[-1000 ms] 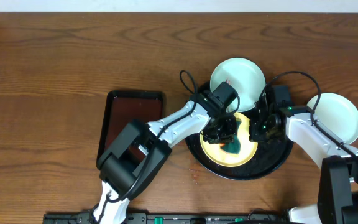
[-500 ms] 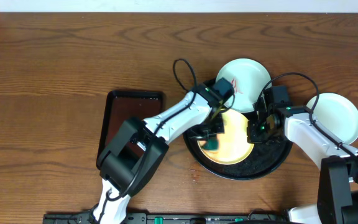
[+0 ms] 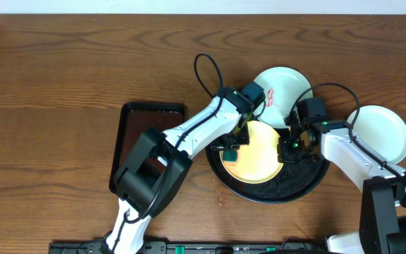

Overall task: Clean dirty plates on tray and stack at the side
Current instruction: 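Scrub the yellow plate with the sponge while the right gripper holds it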

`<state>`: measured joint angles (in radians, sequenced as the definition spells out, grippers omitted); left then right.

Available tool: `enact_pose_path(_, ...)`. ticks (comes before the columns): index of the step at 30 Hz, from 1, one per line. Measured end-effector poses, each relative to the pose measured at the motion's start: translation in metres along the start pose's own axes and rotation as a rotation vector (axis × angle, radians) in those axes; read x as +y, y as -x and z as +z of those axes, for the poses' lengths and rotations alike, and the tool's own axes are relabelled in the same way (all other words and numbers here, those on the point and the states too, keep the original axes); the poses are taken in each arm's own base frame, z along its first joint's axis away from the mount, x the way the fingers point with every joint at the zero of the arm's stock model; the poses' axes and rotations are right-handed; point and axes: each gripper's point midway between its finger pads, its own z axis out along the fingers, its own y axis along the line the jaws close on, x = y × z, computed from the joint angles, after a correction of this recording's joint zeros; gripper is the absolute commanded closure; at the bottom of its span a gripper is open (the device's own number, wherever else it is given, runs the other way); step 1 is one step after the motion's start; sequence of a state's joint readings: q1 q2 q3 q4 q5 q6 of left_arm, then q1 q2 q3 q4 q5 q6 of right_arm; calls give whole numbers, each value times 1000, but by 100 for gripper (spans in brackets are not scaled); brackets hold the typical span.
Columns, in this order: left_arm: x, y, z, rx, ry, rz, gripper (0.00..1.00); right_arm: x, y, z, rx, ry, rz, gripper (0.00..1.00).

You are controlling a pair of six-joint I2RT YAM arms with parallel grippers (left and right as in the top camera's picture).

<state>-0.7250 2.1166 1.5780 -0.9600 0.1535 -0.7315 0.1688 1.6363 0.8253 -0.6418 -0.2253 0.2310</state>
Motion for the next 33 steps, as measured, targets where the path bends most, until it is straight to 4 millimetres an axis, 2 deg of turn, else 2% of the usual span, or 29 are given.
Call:
enact_pose_path(7, -39, -6, 4, 79, -196, 18, 92, -2, 1, 0, -7, -11, -1, 99)
enact_pose_path(13, -91, -22, 1, 126, -397, 117, 92, -4, 4, 0, -18, -24, -3, 99)
enact_pose_path(18, -104, -38, 0, 172, -440, 170, 92, -4, 4, 0, -19, -25, -3, 99)
enact_pose_path(20, -102, -39, 1, 175, -435, 175, 92, -4, 4, 0, -19, -25, -3, 99)
enact_pose_path(23, -89, -40, 5, 184, -378, 159, 92, -4, 4, 0, -19, -25, -3, 99)
enact_pose_path(28, -58, -37, 6, 179, -233, 112, 93, -4, 4, 0, -18, -25, -3, 99)
enact_pose_path(33, -15, -25, 6, 138, -58, 59, 92, -4, 4, 0, -17, -24, -3, 99)
